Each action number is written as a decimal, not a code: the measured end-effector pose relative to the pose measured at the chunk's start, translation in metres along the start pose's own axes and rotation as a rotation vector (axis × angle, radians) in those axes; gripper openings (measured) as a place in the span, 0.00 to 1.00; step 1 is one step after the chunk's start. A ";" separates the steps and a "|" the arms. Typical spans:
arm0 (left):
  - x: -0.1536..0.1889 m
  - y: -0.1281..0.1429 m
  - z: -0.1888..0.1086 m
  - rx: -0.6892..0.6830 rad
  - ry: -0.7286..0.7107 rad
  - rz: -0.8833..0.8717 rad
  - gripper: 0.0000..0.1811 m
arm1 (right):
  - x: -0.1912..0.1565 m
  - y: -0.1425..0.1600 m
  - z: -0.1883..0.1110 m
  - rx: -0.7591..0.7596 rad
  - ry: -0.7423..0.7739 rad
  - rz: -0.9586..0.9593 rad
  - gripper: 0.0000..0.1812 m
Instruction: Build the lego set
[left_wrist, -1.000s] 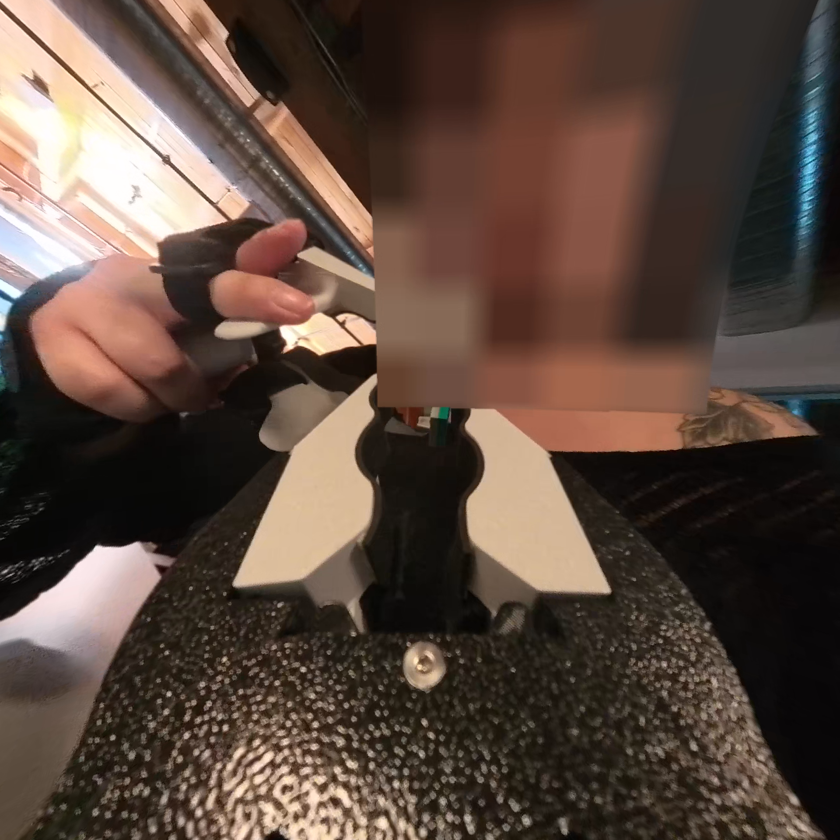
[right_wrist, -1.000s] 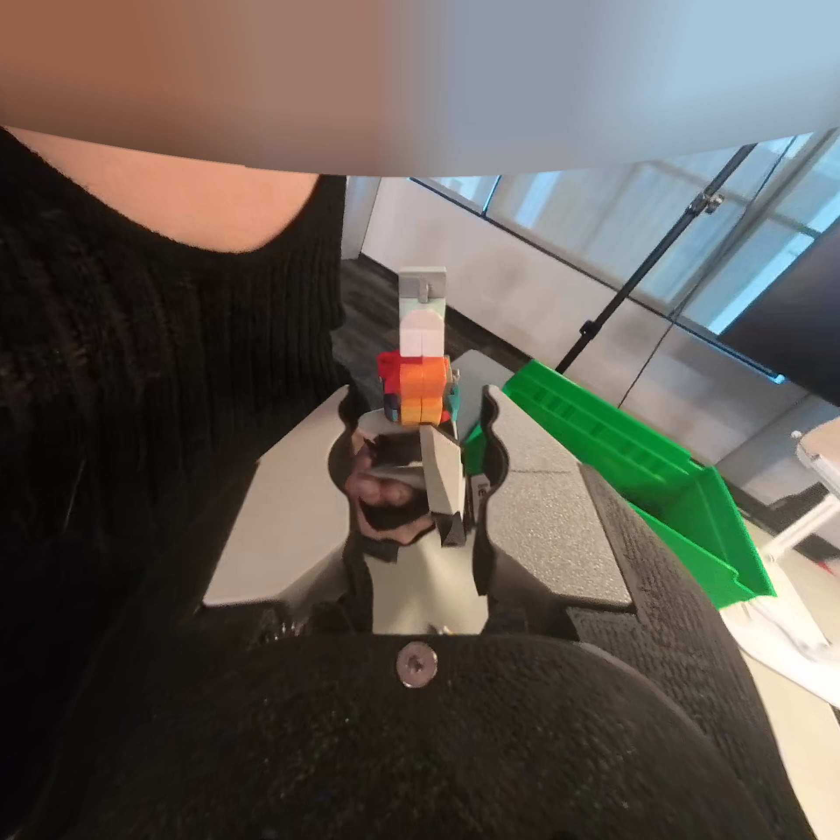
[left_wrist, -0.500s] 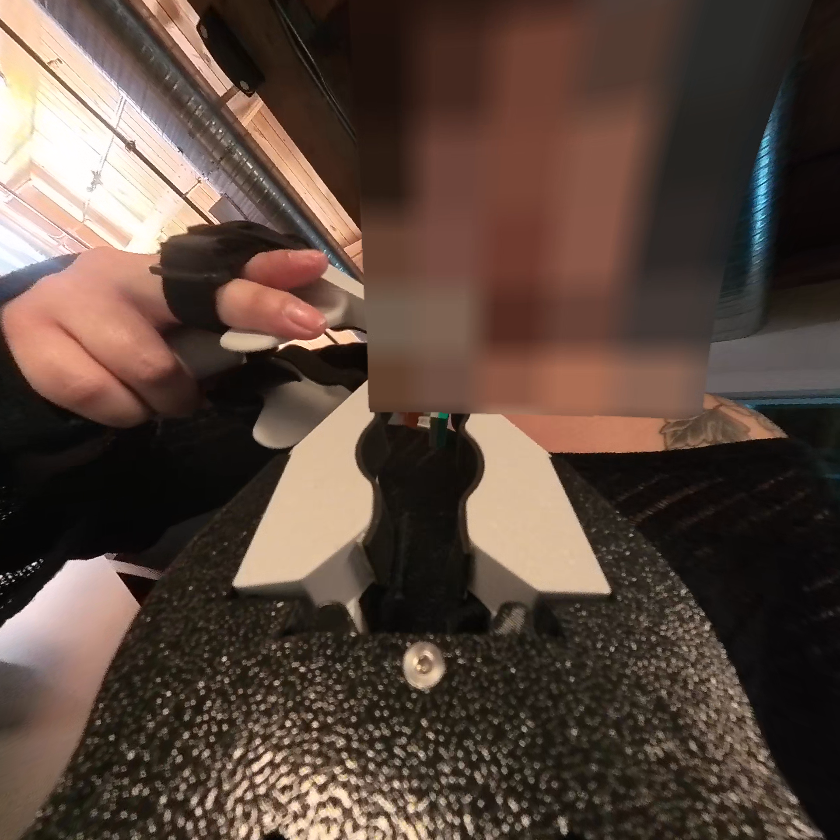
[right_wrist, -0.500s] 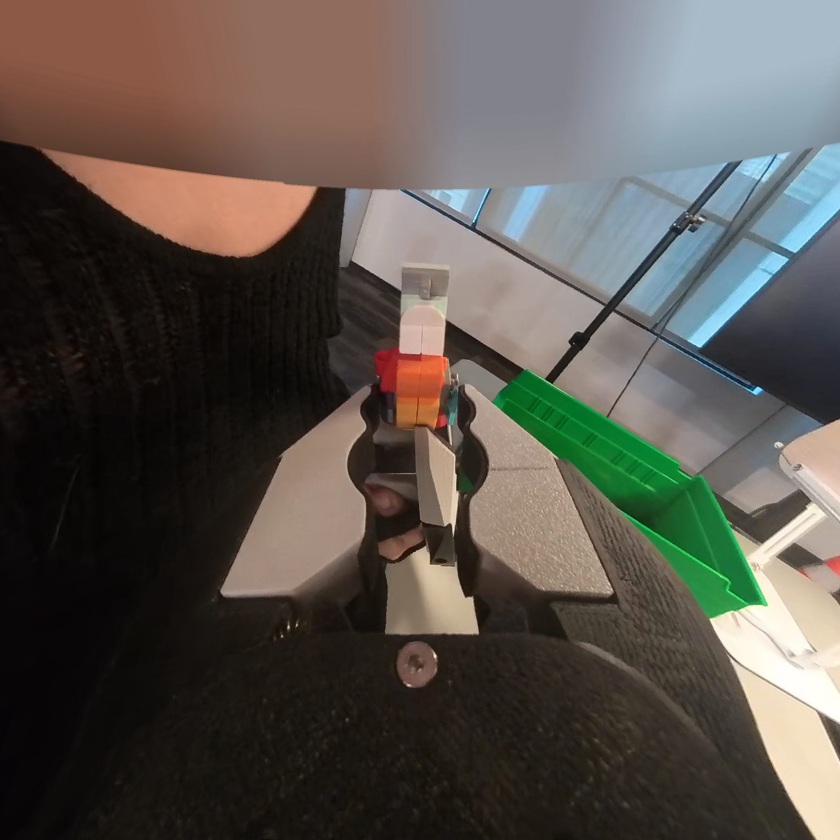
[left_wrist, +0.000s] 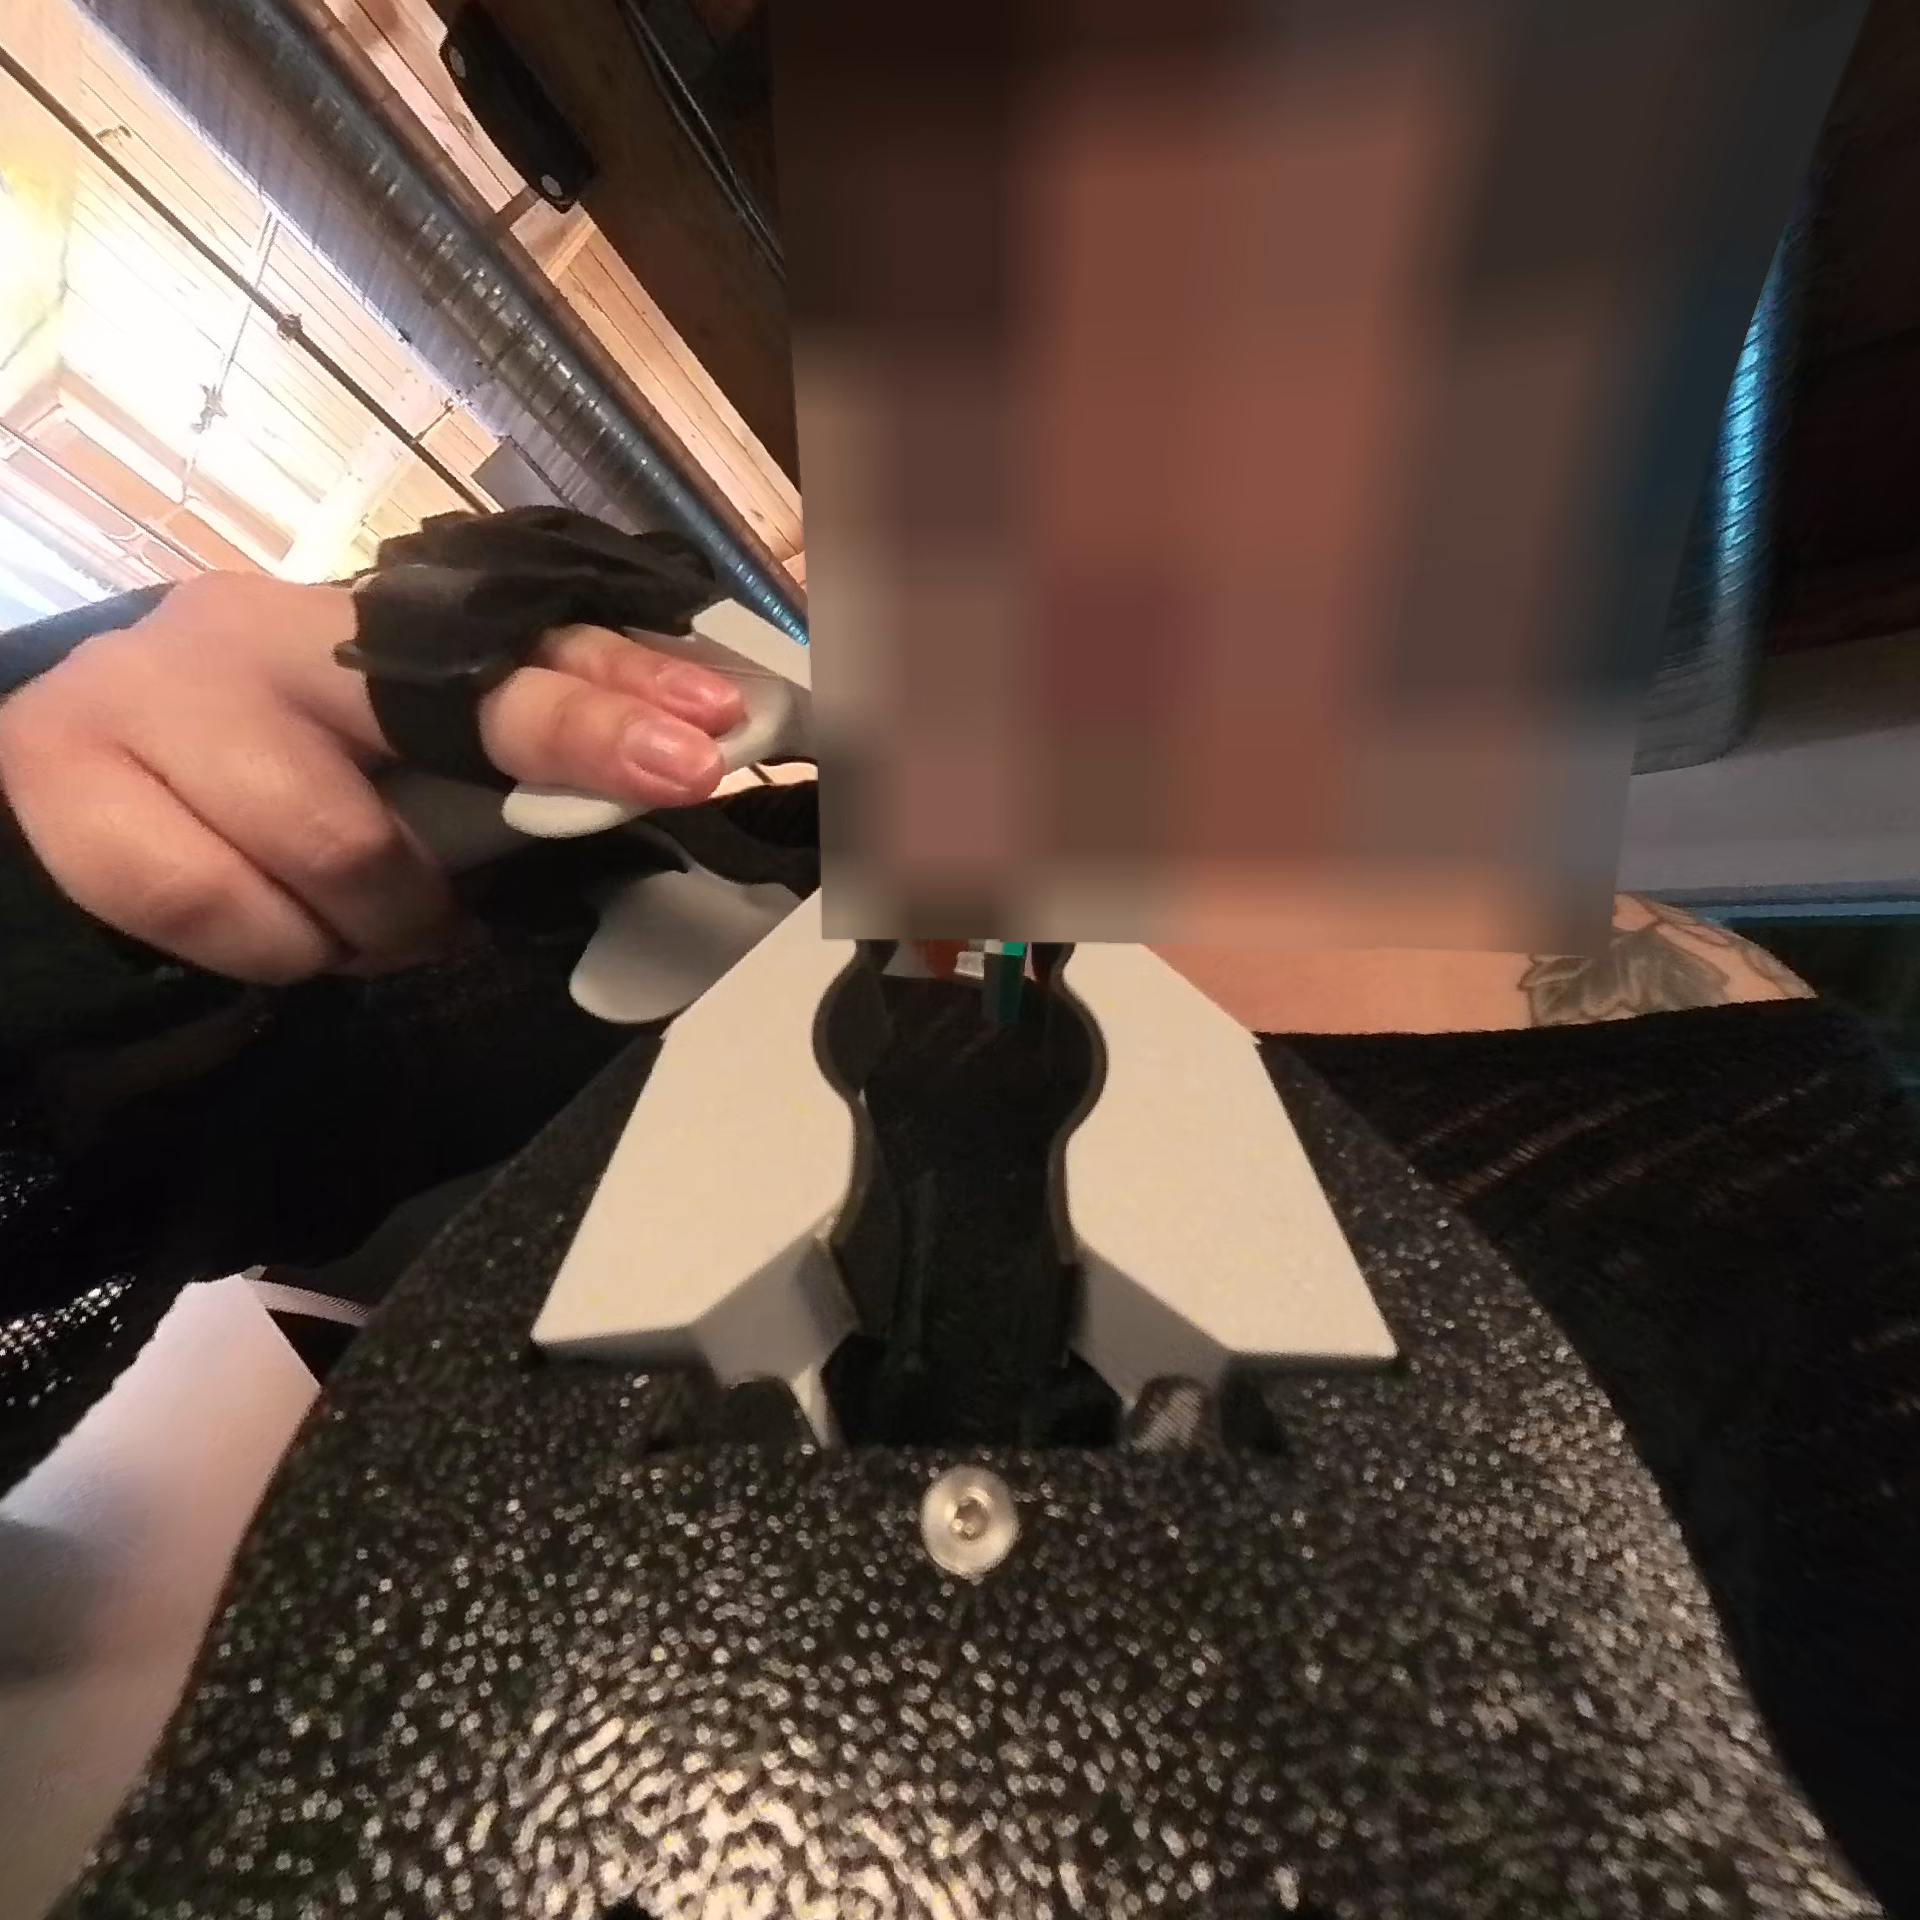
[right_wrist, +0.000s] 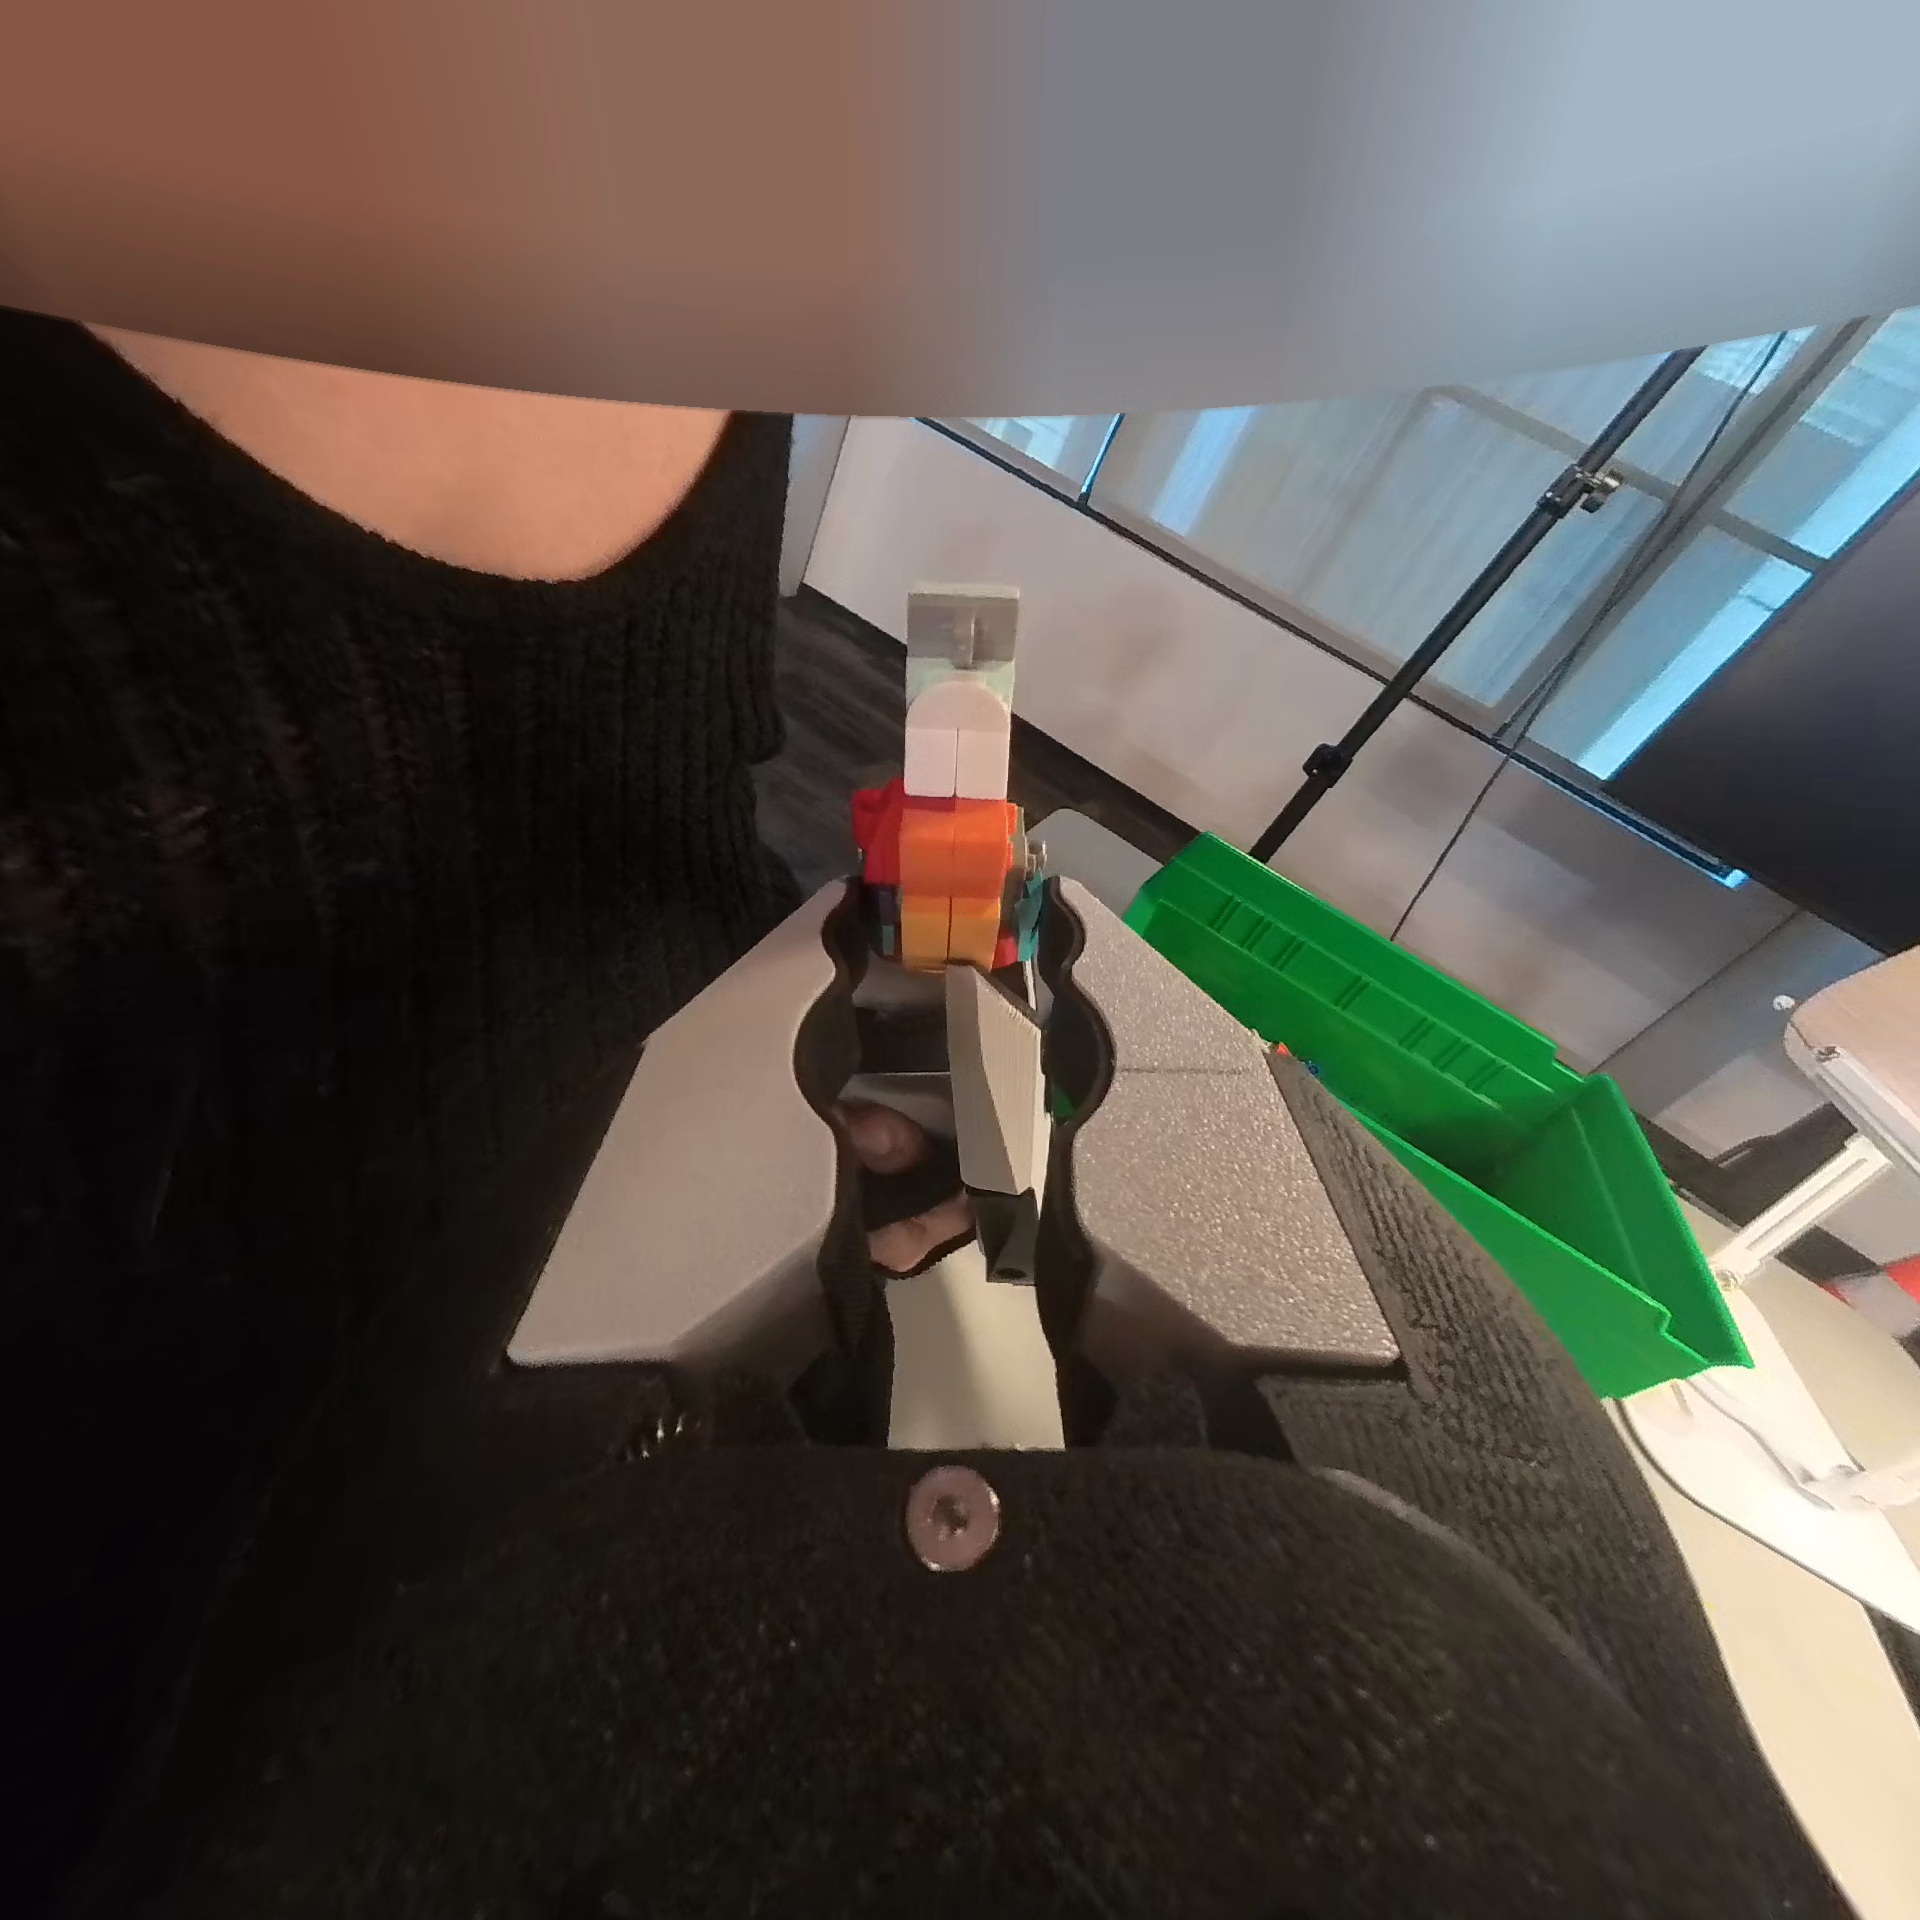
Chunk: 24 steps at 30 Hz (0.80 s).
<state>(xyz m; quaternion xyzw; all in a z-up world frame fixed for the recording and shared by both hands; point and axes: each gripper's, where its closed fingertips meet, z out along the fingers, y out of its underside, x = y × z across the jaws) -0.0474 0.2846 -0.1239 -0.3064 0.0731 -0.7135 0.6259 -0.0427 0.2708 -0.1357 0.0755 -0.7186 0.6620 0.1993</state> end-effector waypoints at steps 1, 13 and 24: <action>0.000 0.000 0.000 0.000 -0.001 -0.001 0.13 | 0.000 0.000 -0.001 -0.006 -0.006 0.000 0.18; 0.000 0.001 0.002 -0.003 -0.003 0.010 0.13 | -0.001 -0.001 -0.003 -0.012 -0.012 0.018 0.17; -0.017 -0.010 -0.033 -0.086 -0.500 0.350 0.13 | 0.041 0.077 -0.055 -0.292 0.258 0.239 0.33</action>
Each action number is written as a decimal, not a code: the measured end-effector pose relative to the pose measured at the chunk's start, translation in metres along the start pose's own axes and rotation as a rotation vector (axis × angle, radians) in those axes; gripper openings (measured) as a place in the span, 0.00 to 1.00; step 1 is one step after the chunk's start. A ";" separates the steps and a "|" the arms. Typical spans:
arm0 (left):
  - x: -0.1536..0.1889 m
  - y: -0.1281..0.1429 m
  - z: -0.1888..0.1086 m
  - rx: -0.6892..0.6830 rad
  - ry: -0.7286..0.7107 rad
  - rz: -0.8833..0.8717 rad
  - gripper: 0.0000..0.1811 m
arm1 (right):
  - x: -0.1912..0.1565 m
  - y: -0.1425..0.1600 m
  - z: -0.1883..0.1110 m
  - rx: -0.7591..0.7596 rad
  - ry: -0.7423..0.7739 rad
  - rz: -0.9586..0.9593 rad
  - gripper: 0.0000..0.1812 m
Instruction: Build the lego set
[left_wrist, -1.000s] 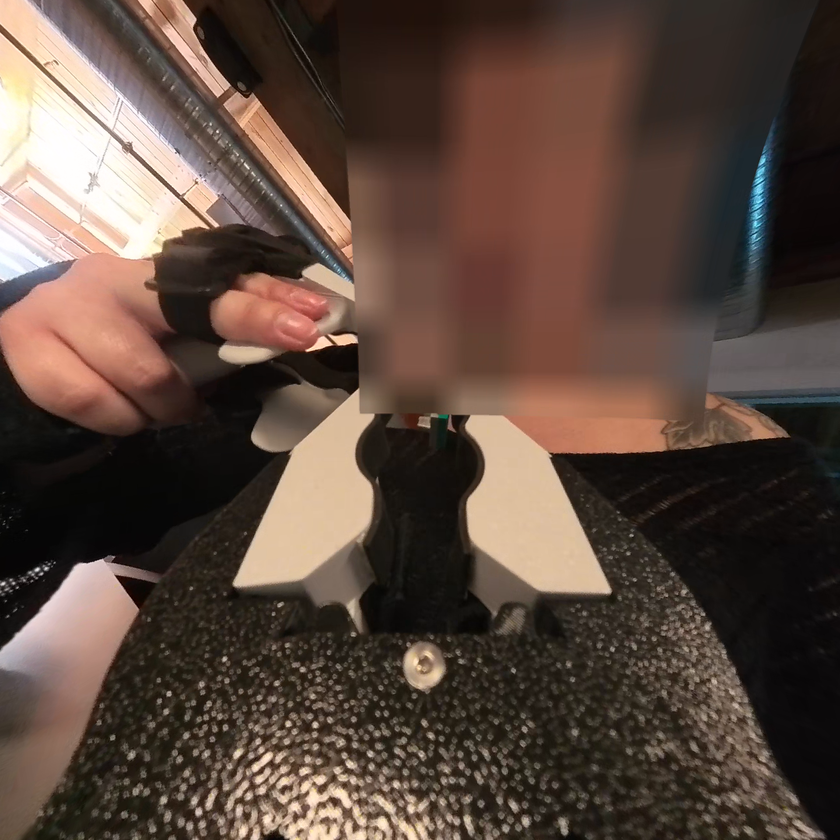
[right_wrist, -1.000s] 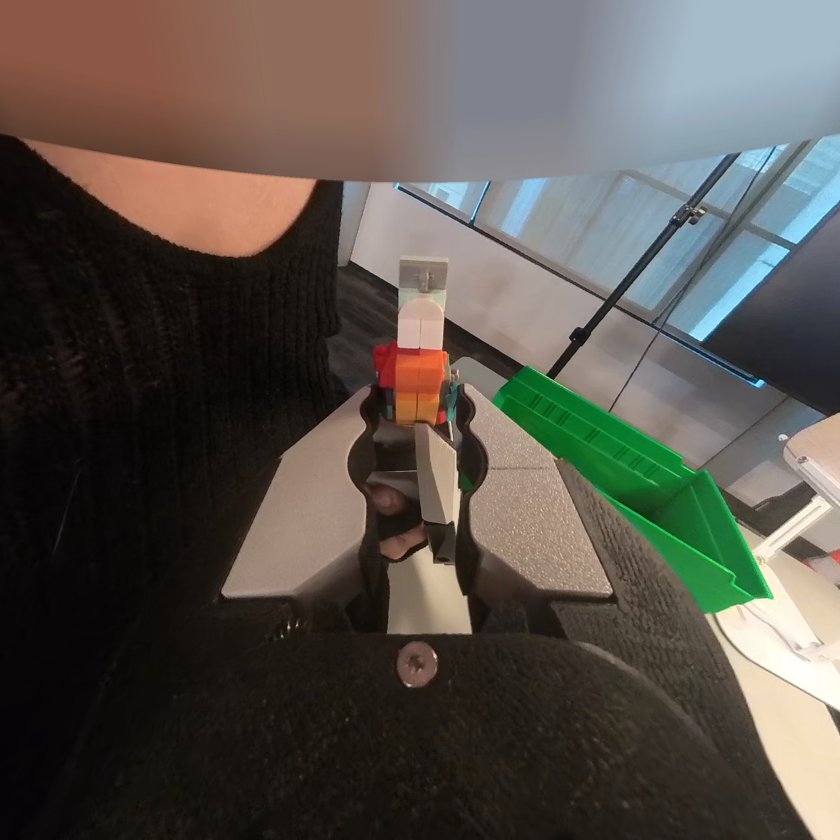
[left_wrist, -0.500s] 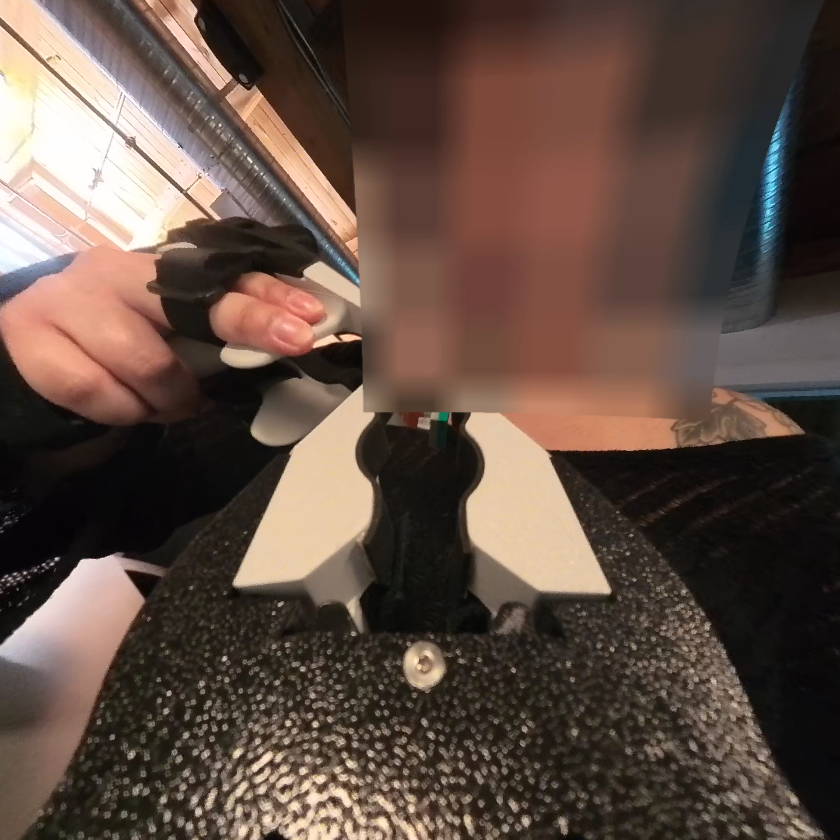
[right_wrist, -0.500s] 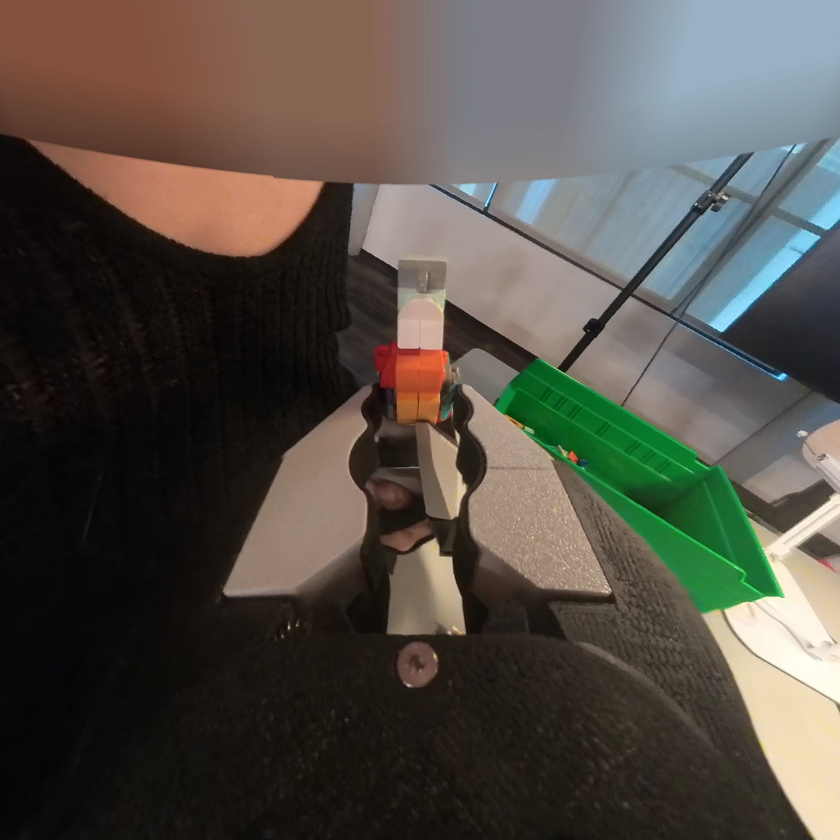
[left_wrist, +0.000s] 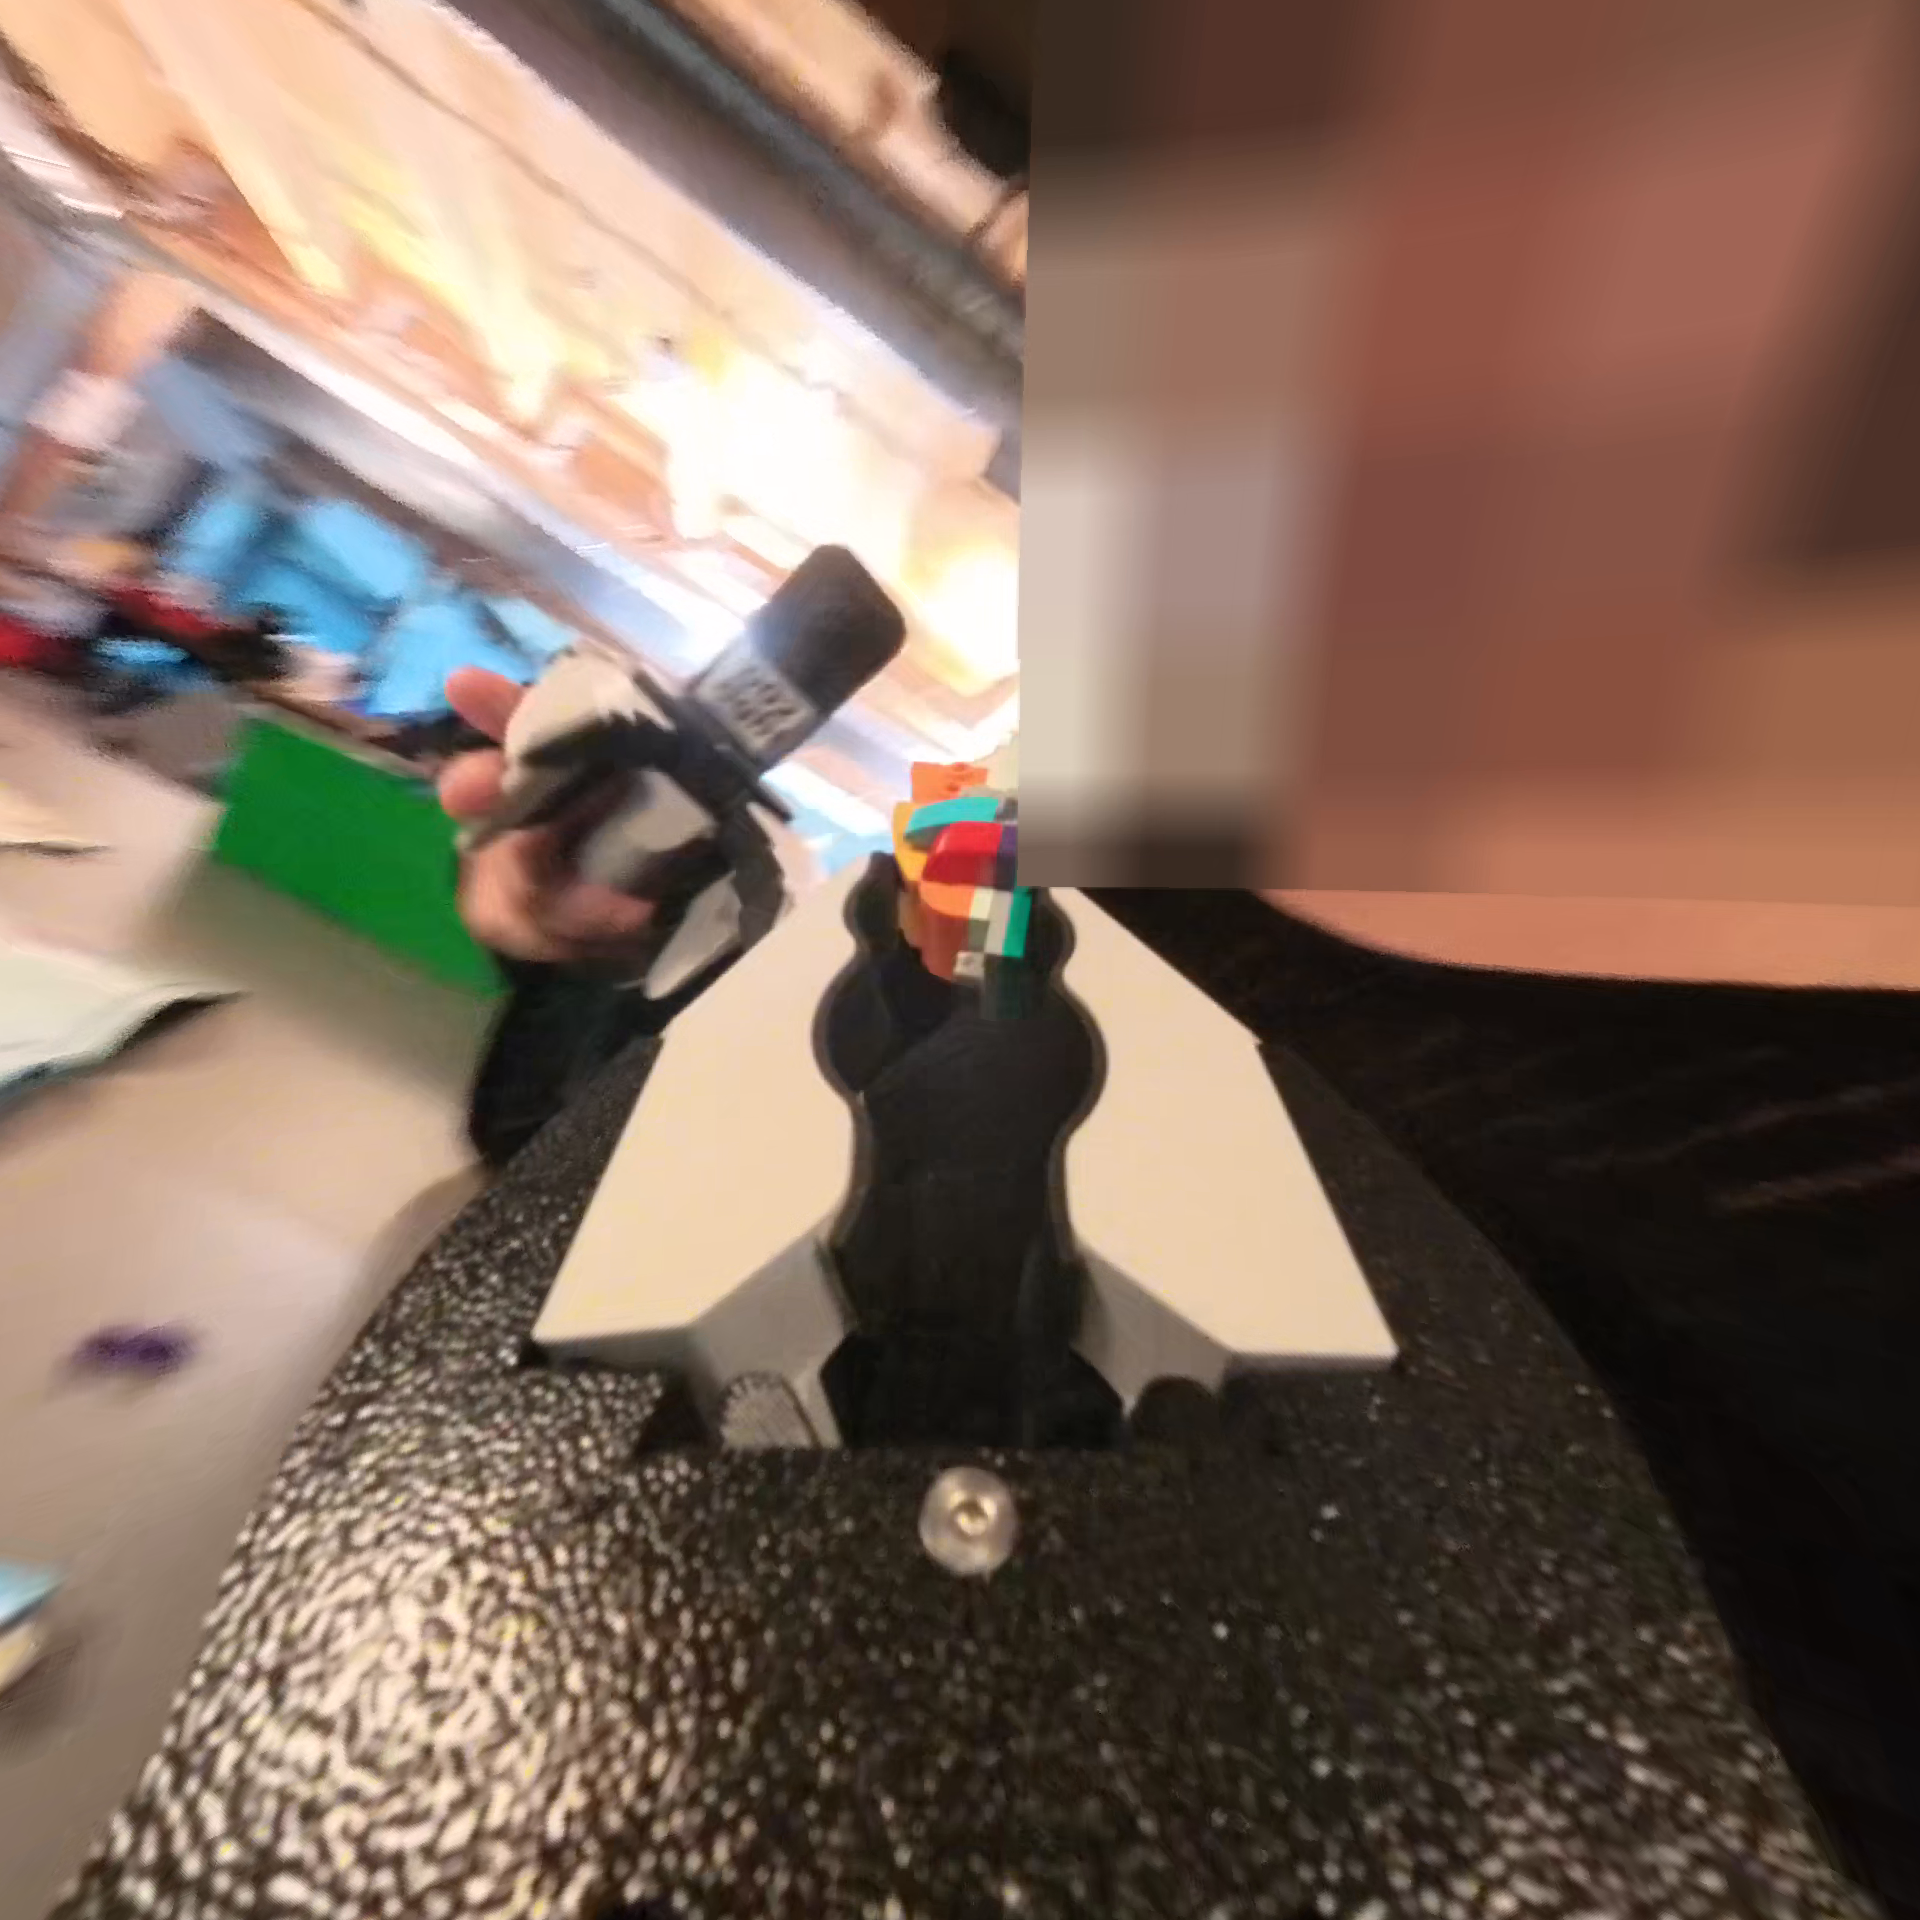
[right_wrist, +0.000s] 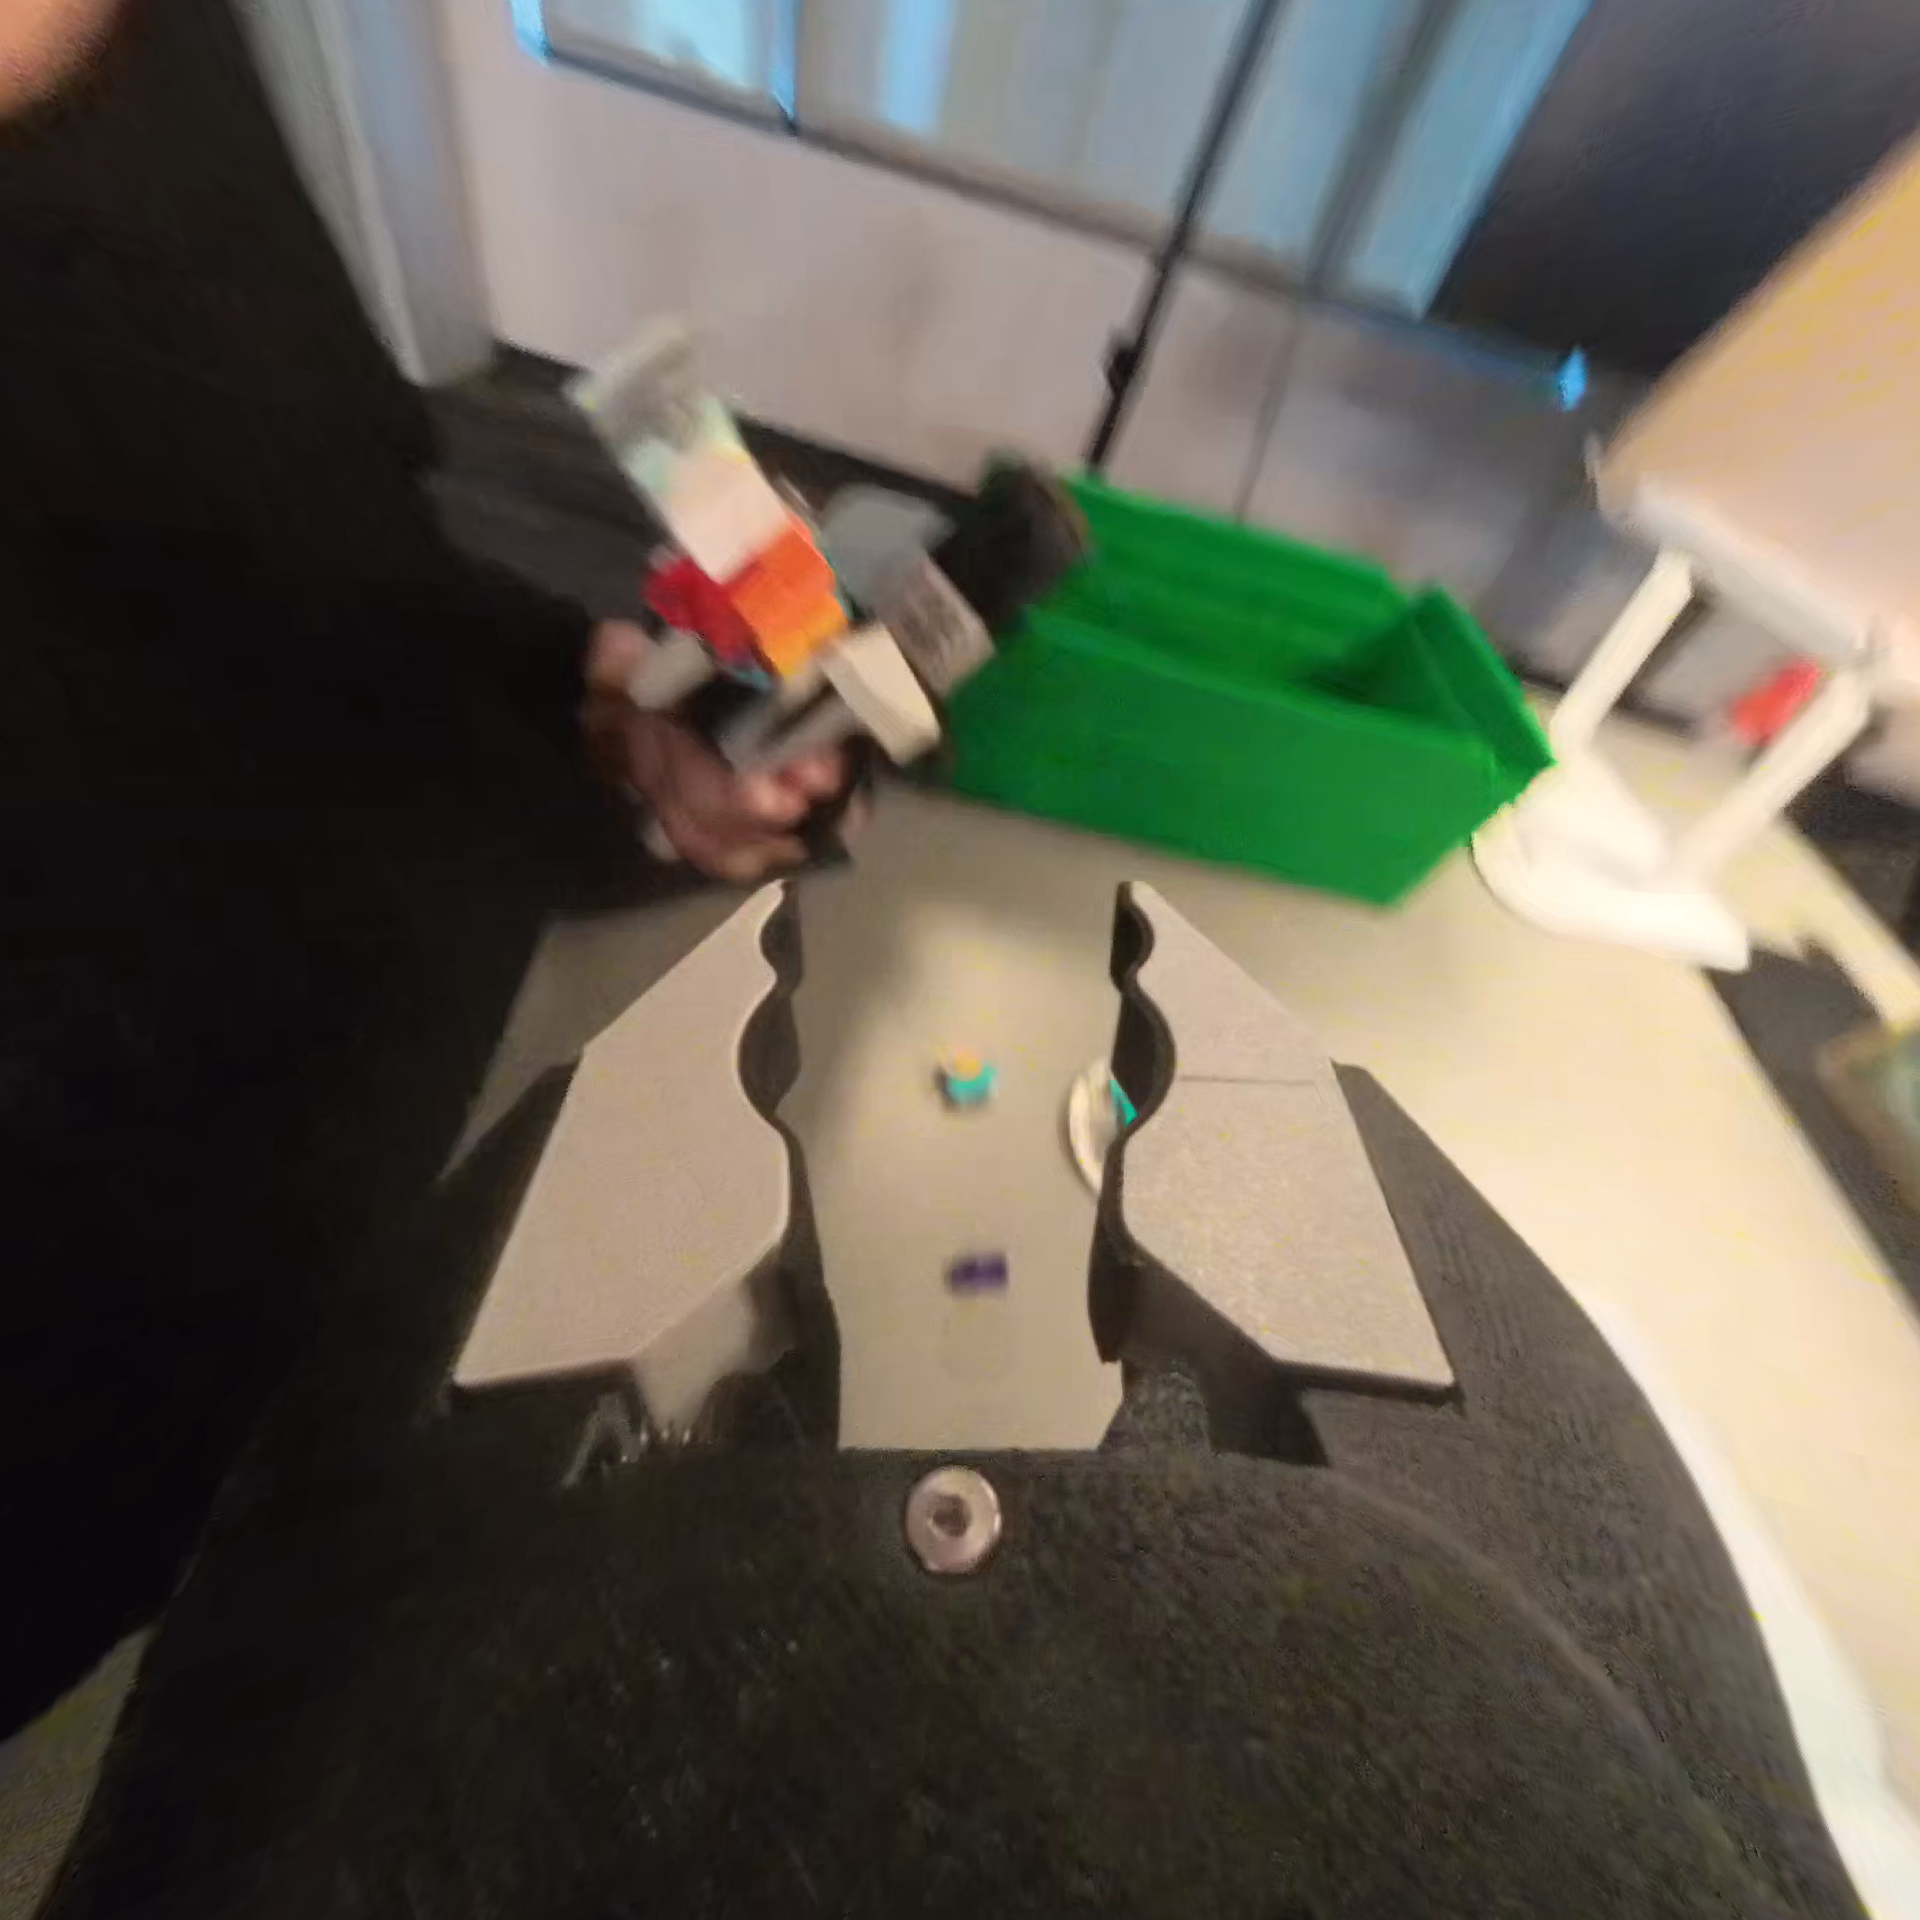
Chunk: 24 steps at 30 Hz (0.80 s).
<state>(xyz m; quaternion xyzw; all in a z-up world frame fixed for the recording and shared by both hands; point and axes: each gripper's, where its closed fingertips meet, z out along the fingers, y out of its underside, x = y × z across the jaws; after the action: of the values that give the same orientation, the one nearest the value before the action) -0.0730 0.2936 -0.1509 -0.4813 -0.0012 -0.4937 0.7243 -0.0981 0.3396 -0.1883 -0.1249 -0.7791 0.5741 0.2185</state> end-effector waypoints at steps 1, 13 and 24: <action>-0.008 0.005 -0.004 -0.053 -0.109 0.069 0.13 | 0.006 0.022 -0.001 -0.081 0.031 0.056 0.29; -0.060 0.007 -0.061 -0.313 -0.848 0.610 0.13 | 0.011 0.131 0.009 -0.429 0.307 0.489 0.15; -0.073 0.011 -0.070 -0.397 -0.968 0.744 0.13 | 0.015 0.139 0.012 -0.492 0.538 0.525 0.10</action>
<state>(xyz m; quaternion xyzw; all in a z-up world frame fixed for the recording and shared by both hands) -0.1357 0.2976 -0.2304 -0.7430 -0.0693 0.0728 0.6617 -0.1246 0.3786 -0.3202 -0.5117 -0.7498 0.3547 0.2240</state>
